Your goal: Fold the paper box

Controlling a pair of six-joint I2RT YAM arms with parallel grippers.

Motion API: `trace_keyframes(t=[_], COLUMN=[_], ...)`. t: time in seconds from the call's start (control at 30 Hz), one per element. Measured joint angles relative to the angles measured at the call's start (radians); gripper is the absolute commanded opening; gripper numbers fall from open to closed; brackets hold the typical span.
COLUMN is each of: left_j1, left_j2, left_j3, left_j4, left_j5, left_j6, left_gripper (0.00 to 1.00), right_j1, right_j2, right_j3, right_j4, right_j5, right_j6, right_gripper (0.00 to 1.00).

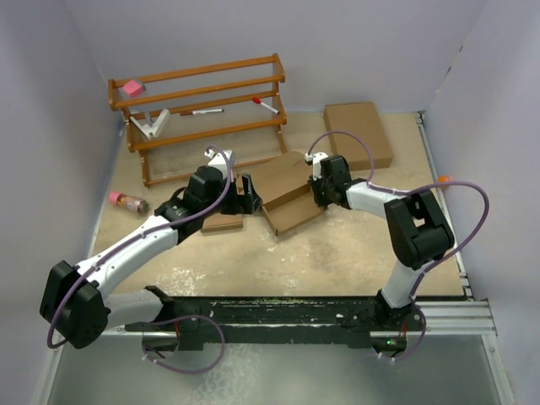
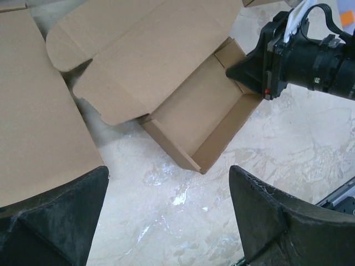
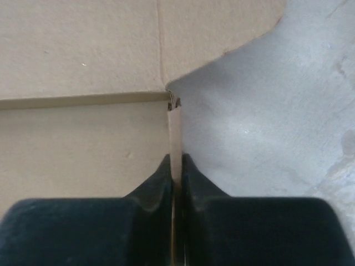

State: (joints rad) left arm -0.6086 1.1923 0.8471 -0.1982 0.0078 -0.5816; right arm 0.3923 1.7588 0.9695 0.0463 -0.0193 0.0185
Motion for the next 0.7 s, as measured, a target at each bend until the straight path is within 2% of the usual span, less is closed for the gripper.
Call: trace_keyframes(t=[0.27, 0.3, 0.4, 0.47, 0.7], left_j1=[0.014, 0.016, 0.019, 0.019, 0.019], left_j2=[0.019, 0.022, 0.027, 0.028, 0.028], left_j3=[0.0, 0.0, 0.0, 0.0, -0.001], left_j4=[0.03, 0.033, 0.04, 0.044, 0.065], left_j5=[0.037, 0.041, 0.051, 0.058, 0.074], left_j6=[0.0, 0.0, 0.0, 0.0, -0.001], left_gripper=[0.92, 0.92, 0.92, 0.92, 0.92], right_j1=[0.007, 0.008, 0.009, 0.009, 0.009], right_j2=[0.032, 0.032, 0.032, 0.031, 0.021], right_j3=[0.05, 0.052, 0.055, 0.056, 0.056], right_j4=[-0.049, -0.052, -0.059, -0.065, -0.073], right_j5=[0.125, 0.131, 0.132, 0.131, 0.125], right_j6=[-0.053, -0.059, -0.077, -0.091, -0.123], right_gripper=[0.0, 0.03, 0.29, 0.37, 0.4])
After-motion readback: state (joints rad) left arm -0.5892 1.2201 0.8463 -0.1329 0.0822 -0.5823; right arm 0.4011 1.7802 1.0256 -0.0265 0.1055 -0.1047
